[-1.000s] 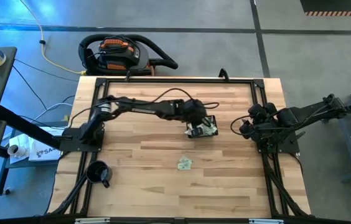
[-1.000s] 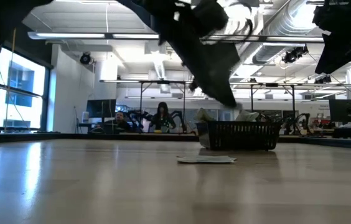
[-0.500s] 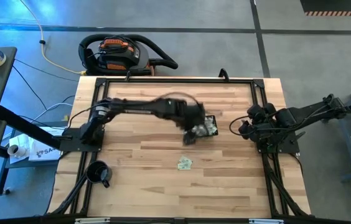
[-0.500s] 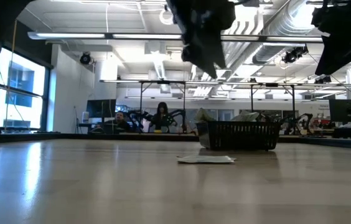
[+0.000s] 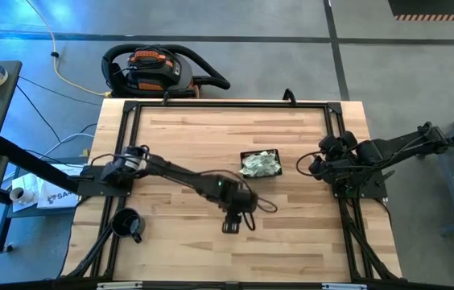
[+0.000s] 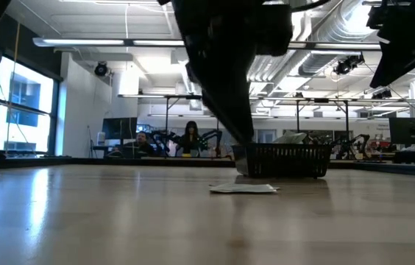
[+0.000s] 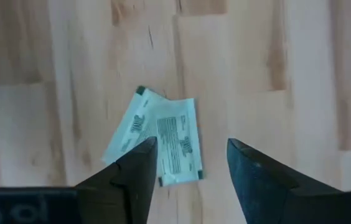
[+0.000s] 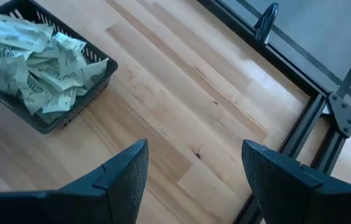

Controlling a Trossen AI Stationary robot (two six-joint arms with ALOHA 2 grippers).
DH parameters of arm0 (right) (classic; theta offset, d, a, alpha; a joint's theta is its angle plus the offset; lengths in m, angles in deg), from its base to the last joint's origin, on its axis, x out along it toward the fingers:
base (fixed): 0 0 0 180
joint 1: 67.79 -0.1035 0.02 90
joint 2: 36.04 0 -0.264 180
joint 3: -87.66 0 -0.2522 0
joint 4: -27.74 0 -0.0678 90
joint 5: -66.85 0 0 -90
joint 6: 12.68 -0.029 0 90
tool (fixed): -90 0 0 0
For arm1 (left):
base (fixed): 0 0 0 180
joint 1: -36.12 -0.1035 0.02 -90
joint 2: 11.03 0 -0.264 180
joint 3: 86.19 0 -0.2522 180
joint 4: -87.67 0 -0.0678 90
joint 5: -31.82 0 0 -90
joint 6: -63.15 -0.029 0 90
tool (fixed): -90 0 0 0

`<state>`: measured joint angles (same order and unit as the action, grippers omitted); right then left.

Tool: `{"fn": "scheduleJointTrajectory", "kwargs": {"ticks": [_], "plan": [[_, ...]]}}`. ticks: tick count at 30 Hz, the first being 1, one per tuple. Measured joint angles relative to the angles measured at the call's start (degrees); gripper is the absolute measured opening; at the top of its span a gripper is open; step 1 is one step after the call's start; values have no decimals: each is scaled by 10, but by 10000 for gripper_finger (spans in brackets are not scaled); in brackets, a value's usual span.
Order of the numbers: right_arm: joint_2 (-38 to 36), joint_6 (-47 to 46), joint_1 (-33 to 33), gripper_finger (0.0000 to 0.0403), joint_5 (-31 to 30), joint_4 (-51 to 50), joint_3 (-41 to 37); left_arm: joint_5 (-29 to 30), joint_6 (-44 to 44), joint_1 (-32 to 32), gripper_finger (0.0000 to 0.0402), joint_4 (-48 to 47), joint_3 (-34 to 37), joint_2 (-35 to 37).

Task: Pick and place Stevia / Truvia into bins
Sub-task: Put the green stevia packet into the black bin

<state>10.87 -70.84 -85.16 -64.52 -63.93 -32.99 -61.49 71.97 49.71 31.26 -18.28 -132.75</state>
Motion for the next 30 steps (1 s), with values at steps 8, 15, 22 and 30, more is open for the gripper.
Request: {"fn": "scheduleJointTrajectory", "kwargs": {"ticks": [8, 15, 22, 30], "plan": [[0, 30, 0, 249, 12, 0, 0, 47, 93, 26, 224, 96, 61, -32], [-1, 32, 0, 249, 17, -3, 0, 90, 134, 23, 171, 94, 89, -39], [0, 32, 0, 249, 19, -3, 0, 106, 105, 20, 25, 89, 71, -41], [0, 30, 0, 249, 24, -3, 0, 117, 11, -7, 35, -68, -67, -41]]}}
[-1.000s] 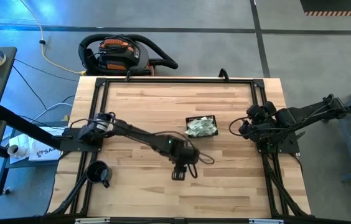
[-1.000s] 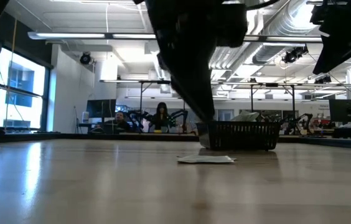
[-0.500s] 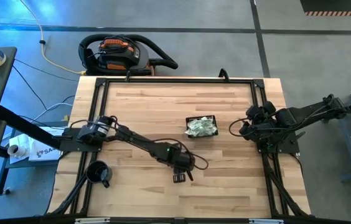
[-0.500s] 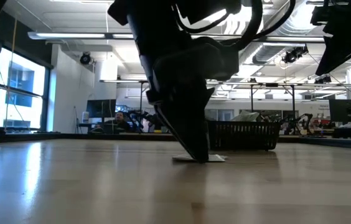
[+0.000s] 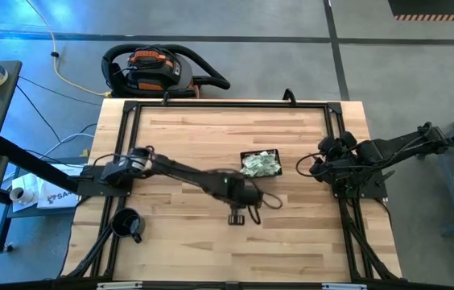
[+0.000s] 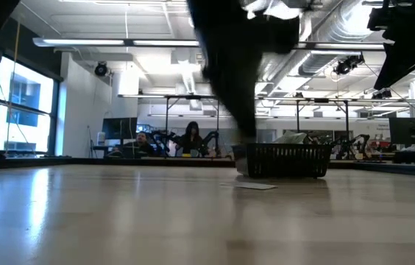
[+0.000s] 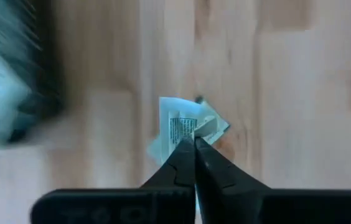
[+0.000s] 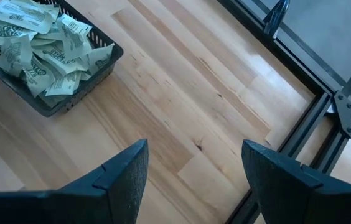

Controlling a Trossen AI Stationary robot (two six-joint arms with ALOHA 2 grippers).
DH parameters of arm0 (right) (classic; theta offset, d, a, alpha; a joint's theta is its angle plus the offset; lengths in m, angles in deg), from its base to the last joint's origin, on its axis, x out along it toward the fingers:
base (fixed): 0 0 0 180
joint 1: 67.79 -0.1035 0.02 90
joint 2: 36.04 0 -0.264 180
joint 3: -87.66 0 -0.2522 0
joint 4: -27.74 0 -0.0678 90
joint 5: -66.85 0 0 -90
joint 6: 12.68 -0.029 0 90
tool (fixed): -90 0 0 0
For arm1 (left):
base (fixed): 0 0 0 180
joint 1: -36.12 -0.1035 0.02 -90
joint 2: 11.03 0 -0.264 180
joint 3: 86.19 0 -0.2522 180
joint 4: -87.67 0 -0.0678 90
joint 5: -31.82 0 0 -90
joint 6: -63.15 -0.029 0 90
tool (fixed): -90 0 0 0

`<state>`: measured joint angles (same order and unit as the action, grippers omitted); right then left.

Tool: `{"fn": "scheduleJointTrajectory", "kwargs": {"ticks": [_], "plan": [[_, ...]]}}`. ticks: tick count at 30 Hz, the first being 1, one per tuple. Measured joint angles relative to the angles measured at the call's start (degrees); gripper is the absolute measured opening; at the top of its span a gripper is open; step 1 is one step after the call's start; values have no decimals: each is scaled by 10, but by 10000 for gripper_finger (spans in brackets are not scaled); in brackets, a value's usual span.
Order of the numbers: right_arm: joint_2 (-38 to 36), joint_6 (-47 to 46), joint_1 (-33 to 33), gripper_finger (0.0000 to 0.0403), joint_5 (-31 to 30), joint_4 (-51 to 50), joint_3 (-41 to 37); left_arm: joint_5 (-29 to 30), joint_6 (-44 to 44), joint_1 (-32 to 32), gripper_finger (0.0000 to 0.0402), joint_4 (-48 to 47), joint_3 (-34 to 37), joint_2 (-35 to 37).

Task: Pick and place Stevia / Truvia into bins
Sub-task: Put the green stevia packet into the black bin

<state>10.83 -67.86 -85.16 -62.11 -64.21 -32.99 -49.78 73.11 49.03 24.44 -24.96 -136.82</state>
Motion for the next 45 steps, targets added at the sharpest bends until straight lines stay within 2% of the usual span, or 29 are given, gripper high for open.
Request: {"fn": "scheduleJointTrajectory", "kwargs": {"ticks": [3, 8, 12, 16, 18, 22, 27, 29, 33, 35, 39, 43, 45], "plan": [[0, -3, 0, 249, 0, 0, 0, 1, -73, -19, 22, -55, -70, 13], [0, -26, 0, 249, 13, 0, 0, -1, -152, -86, 27, -45, -144, 14], [0, -39, 0, 249, 27, 0, 0, -15, -195, -149, 26, -1, -147, 4], [0, -54, 0, 249, 26, 0, 0, -90, -187, -201, 24, 27, -146, -35], [0, -62, 0, 249, 27, 0, 0, -107, -170, -214, 34, 18, -146, -54], [0, -64, 0, 249, 27, 0, 0, -105, -148, -210, 80, 10, -145, -85], [0, -64, 0, 249, 23, -2, 0, -100, -127, -194, 153, -24, -158, -84], [0, -64, 0, 249, 21, -3, 0, -88, -127, -187, 179, -70, -190, -79], [0, -63, 0, 249, 8, -4, 0, -52, -112, -169, 217, -166, -301, -73], [0, -63, 0, 249, 0, -5, 0, -46, -107, -160, 228, -127, -273, -39], [0, -59, 0, 249, -6, -8, 0, -55, -107, -136, 238, -163, -245, 6], [0, -52, 1, 249, -6, -4, -4, -90, -127, -104, 230, -212, -226, 4], [-1, -49, 1, 249, -4, 3, -17, -106, -153, -84, 225, -178, -193, 2]]}}
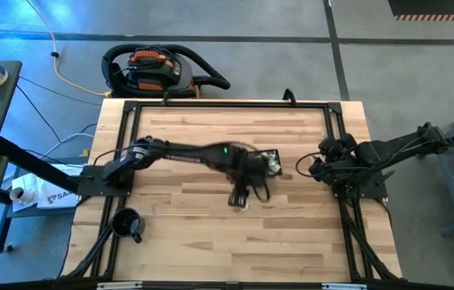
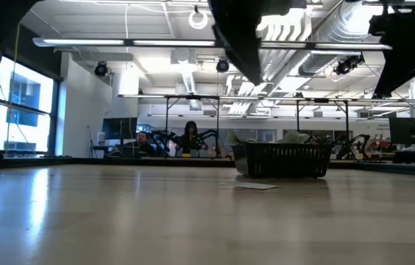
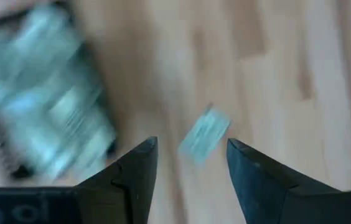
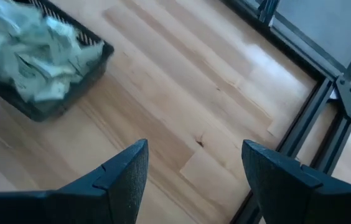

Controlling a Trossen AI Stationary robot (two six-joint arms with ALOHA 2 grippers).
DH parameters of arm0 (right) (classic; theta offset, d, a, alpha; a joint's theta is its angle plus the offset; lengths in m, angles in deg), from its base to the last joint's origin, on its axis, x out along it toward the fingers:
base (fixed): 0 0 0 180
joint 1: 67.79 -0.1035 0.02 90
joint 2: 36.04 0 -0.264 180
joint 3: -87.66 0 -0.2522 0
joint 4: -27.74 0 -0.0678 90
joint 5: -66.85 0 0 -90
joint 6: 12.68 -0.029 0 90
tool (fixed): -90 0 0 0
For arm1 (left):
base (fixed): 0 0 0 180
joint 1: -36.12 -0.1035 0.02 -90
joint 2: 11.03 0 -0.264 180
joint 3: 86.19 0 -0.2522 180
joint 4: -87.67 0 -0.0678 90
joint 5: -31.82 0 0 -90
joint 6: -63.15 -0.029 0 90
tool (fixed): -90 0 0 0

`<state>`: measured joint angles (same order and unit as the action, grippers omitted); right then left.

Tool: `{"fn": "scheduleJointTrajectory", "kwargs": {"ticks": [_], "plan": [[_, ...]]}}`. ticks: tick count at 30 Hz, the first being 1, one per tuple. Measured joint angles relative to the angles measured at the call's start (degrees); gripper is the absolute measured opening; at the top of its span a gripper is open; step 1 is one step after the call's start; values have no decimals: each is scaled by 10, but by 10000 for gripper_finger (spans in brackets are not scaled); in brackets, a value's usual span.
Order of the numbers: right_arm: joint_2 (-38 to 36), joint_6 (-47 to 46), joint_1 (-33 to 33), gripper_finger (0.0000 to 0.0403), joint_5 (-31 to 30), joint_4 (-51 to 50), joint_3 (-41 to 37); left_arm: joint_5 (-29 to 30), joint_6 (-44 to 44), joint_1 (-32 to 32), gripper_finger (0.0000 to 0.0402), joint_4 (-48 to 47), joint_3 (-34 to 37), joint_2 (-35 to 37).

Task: Pick and place Stevia / Truvia into bins
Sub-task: Put the green stevia packet into the black bin

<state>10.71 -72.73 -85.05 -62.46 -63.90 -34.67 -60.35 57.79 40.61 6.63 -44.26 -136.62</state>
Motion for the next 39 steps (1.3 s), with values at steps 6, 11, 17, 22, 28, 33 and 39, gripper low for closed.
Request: {"fn": "scheduleJointTrajectory", "kwargs": {"ticks": [6, 11, 17, 22, 28, 33, 39], "plan": [[0, 0, -2, 249, 63, 40, -47, 0, -38, 45, 217, 176, 147, -5], [0, 16, -14, 249, 66, 76, -50, 7, -35, 53, 216, 272, 236, -5], [0, 16, -16, 249, 69, 92, -50, 24, -2, 31, 196, 322, 315, 0], [0, 16, -16, 249, 67, 104, -50, 12, 11, 8, 89, 313, 331, 1], [0, 50, -16, 249, 63, 158, -50, 0, 79, -10, 34, 215, 320, 25], [0, 80, -9, 249, 35, 211, -50, -5, 86, -1, 27, 139, 261, 95], [0, 126, 15, 249, 17, 264, -50, 50, 70, -49, 24, 245, 217, 132]]}}
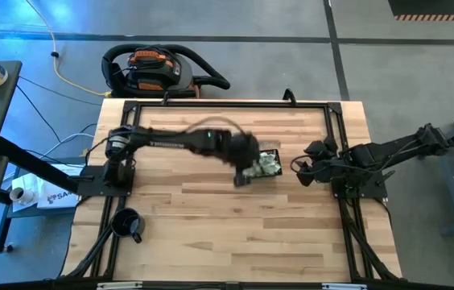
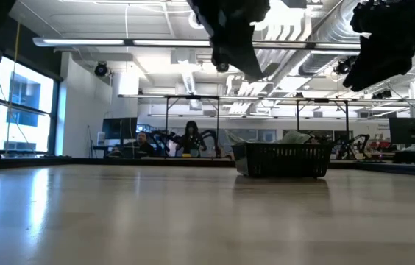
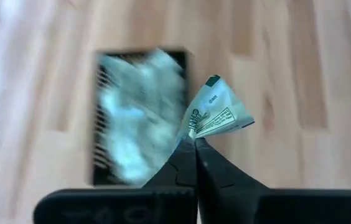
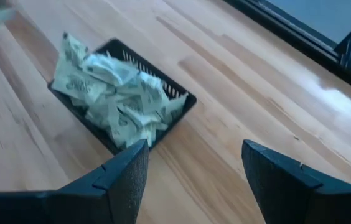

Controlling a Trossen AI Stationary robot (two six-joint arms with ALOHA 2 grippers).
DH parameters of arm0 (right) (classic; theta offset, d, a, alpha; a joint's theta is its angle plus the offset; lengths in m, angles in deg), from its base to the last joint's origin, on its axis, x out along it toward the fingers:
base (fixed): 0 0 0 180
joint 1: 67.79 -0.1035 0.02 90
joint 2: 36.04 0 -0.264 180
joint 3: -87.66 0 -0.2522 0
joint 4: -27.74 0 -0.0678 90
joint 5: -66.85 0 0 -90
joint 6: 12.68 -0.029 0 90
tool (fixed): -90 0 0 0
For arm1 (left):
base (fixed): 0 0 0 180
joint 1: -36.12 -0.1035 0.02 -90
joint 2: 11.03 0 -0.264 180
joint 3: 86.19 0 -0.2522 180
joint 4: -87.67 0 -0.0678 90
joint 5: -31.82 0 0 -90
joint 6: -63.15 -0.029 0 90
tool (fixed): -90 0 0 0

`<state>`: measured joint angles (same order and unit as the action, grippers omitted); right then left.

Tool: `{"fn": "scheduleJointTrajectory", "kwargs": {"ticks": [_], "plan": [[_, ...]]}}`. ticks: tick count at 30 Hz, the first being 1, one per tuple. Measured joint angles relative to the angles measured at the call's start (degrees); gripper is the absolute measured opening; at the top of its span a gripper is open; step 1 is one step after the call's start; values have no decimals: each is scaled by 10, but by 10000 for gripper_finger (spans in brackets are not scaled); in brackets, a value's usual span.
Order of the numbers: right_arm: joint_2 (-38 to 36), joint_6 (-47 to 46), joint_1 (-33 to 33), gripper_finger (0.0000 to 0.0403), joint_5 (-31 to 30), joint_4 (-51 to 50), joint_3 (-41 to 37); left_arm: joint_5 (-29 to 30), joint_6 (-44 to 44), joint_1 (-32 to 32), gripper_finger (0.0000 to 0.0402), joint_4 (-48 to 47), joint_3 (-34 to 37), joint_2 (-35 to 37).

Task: Pick and place Stevia / Truvia into bins
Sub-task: Put the green stevia packet into the black bin, then return to Home Position

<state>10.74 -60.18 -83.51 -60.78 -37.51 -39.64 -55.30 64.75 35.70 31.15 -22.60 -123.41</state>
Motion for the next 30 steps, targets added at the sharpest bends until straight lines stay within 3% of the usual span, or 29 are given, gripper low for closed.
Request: {"fn": "scheduleJointTrajectory", "kwargs": {"ticks": [5, 10, 18, 23, 30], "plan": [[0, 14, 18, 249, 11, 27, 0, -22, 7, -64, 30, 76, -1, -49], [0, 10, 23, 249, 41, 29, 0, -102, 20, -87, 56, 116, -2, -91], [0, -13, 22, 249, 47, 25, 0, -60, 39, -76, 119, 126, -3, -115], [0, -9, 22, 249, 45, 34, 5, -55, 117, -74, 158, 37, -46, -84], [-1, 37, 23, 249, -6, 36, 68, -83, 183, -72, 182, -131, -231, -42]]}}
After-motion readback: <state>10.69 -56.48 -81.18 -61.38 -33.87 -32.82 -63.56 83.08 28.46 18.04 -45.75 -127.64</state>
